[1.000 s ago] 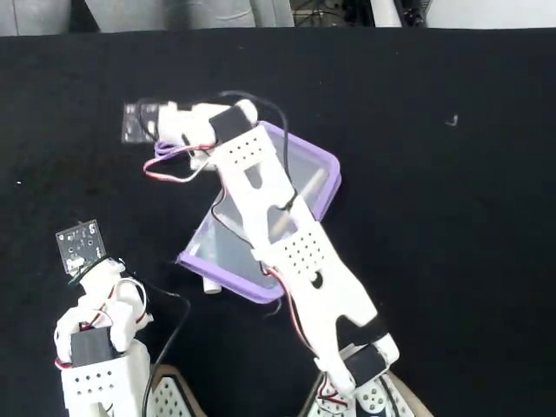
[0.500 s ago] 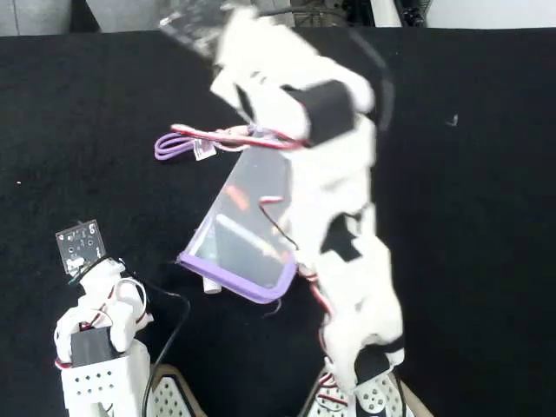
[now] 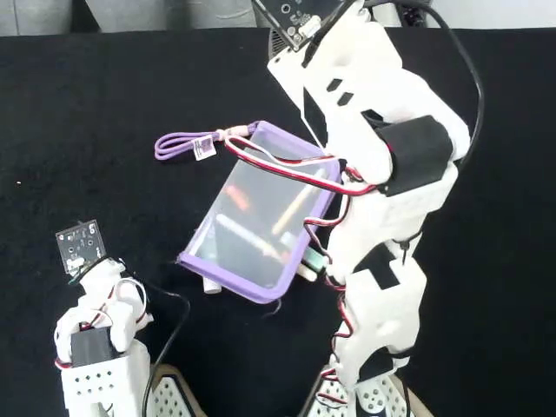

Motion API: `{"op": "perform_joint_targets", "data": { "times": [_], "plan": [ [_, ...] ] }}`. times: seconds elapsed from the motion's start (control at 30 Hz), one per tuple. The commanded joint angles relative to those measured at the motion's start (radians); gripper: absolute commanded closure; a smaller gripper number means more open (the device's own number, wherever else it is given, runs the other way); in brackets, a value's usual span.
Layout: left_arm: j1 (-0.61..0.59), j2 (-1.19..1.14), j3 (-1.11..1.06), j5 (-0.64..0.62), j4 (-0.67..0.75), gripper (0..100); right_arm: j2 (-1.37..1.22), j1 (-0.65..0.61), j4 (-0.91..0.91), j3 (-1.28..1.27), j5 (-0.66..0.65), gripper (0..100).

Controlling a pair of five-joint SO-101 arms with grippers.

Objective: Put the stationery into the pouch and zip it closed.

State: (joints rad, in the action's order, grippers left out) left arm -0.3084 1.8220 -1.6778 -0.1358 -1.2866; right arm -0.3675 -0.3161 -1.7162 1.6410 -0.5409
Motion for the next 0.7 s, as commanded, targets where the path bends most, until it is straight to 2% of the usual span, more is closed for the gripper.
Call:
{"op": "perform_joint_targets", "data": {
  "times": [0.0,0.1,0.37,0.67],
  "plan": [
    [0.010,0.002,-0.022,0.003,0.012,97,0.053,0.015,-0.008,0.030,0.008,98.3],
    [0.005,0.003,0.021,0.003,0.029,97,0.053,0.018,-0.008,0.031,0.005,98.3],
    [-0.139,0.002,0.251,-0.006,0.397,97,0.053,0.020,-0.009,0.031,0.003,98.3],
    [-0.145,0.002,0.383,-0.086,0.425,97,0.145,0.094,-0.026,0.030,0.003,98.3]
  ]
}}
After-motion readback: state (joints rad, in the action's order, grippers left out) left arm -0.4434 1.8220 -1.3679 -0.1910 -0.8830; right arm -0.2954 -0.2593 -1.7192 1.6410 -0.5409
